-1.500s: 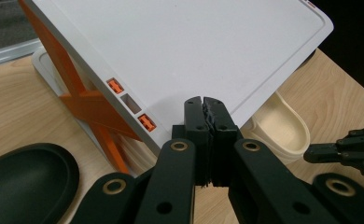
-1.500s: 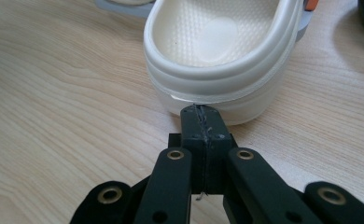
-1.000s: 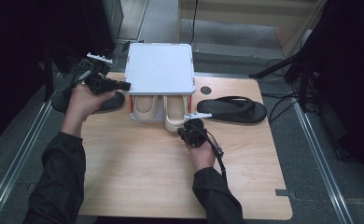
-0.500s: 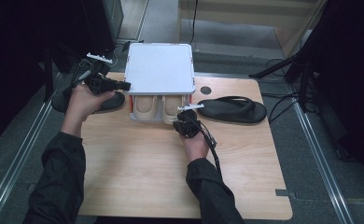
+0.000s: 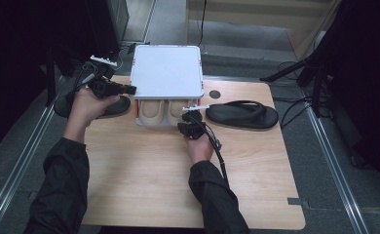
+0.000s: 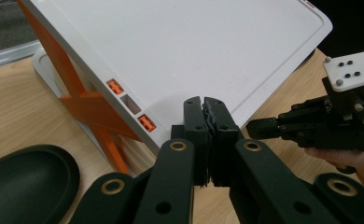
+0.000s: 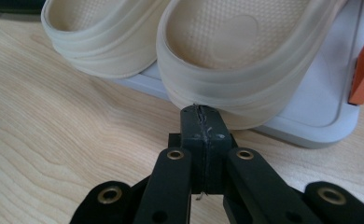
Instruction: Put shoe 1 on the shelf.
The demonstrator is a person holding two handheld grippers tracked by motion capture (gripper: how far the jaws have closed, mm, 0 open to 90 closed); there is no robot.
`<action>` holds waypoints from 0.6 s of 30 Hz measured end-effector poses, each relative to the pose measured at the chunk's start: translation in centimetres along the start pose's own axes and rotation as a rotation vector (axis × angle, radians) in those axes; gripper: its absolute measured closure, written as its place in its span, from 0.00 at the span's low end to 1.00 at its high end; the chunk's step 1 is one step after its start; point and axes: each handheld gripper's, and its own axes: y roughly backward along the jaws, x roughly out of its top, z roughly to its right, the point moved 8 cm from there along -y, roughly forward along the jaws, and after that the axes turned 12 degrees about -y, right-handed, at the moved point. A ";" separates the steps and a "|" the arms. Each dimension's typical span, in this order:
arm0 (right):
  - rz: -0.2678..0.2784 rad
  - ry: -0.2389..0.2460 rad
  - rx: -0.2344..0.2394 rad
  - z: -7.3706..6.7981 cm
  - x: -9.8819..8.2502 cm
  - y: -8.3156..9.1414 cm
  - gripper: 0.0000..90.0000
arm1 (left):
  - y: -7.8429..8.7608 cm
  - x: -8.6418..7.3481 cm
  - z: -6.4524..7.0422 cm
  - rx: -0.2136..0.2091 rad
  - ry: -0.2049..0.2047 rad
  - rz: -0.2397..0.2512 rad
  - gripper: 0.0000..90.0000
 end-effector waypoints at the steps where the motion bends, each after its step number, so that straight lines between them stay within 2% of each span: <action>1: -0.002 -0.001 0.001 0.0 0.0 -0.1 1.00 | 0.0 0.0 0.0 0.003 -0.004 0.000 0.97; 8: -0.010 0.012 0.001 -0.2 0.2 -0.1 1.00 | 0.0 0.0 0.0 -0.001 -0.003 0.002 0.95; 14: -0.005 0.025 0.040 -0.4 -0.3 1.1 0.97 | 0.3 0.3 0.0 -0.037 0.046 0.024 0.74; 18: 0.005 0.030 0.087 -0.5 -0.8 2.4 0.89 | 1.0 0.6 -0.1 -0.014 0.051 0.051 0.53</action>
